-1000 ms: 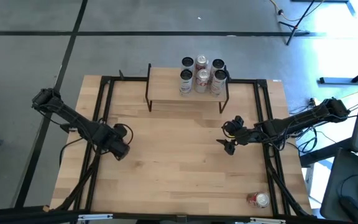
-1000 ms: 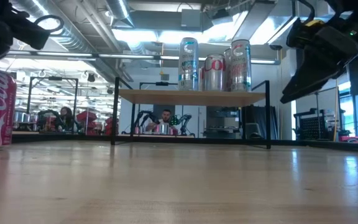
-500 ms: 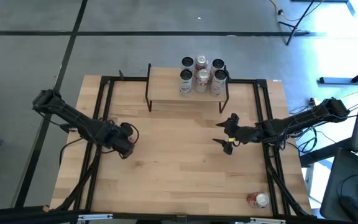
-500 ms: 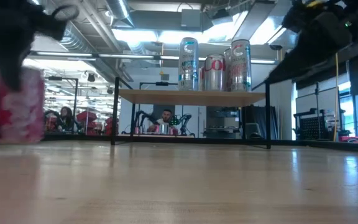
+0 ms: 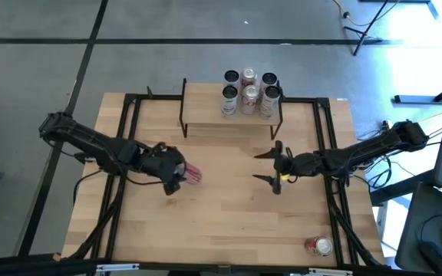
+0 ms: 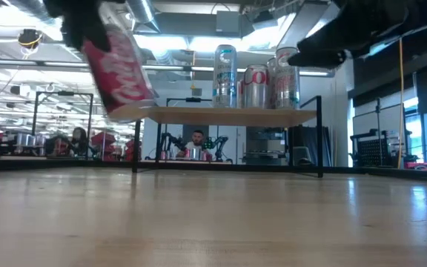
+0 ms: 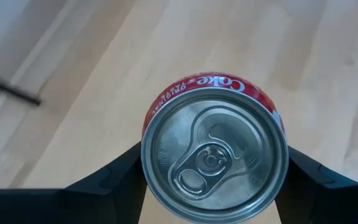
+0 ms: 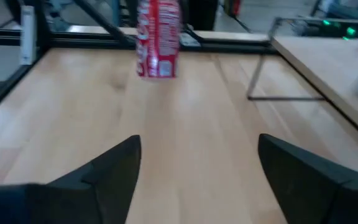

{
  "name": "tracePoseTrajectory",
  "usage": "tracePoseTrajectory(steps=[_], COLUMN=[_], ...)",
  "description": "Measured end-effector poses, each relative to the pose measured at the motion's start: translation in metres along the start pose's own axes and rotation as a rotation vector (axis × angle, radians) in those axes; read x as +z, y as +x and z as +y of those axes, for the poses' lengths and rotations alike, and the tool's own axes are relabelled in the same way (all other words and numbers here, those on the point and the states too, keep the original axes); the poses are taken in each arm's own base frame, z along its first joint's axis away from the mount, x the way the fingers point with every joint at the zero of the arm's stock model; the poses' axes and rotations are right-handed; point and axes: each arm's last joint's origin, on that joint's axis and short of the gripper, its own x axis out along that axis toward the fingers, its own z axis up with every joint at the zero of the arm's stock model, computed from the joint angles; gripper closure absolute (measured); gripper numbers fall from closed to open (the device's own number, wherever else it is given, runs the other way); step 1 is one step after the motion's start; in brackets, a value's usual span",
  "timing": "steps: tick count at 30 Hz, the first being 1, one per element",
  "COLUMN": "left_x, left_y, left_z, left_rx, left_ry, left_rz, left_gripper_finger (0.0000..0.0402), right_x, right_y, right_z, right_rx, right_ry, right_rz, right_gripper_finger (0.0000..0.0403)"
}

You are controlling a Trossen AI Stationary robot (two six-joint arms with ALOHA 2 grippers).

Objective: Place canned beverage on shelf
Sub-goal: Put the top red-white soda can on the shelf

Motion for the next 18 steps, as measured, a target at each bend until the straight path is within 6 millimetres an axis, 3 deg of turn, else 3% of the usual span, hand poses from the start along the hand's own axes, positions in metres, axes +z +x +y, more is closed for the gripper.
tracePoseTrajectory(steps=[10,18], left_x=[0.027,0.036], left_y=[0.028,0.029], left_z=[-0.022,-0.030], left_rx=[-0.135,-0.180], left_ry=[0.144,0.189], left_rz=[-0.152,-0.251], left_gripper_finger=[0.0158,0.0158], right_x=[-0.006,-0.007], right_y=[0.039,0.072], right_z=[0.015,0.026], right_rx=[0.037,0.038], right_ry=[-0.088,-0.095], right_rz=[-0.125,-0.106], right_gripper_finger=[0.0273,0.0383])
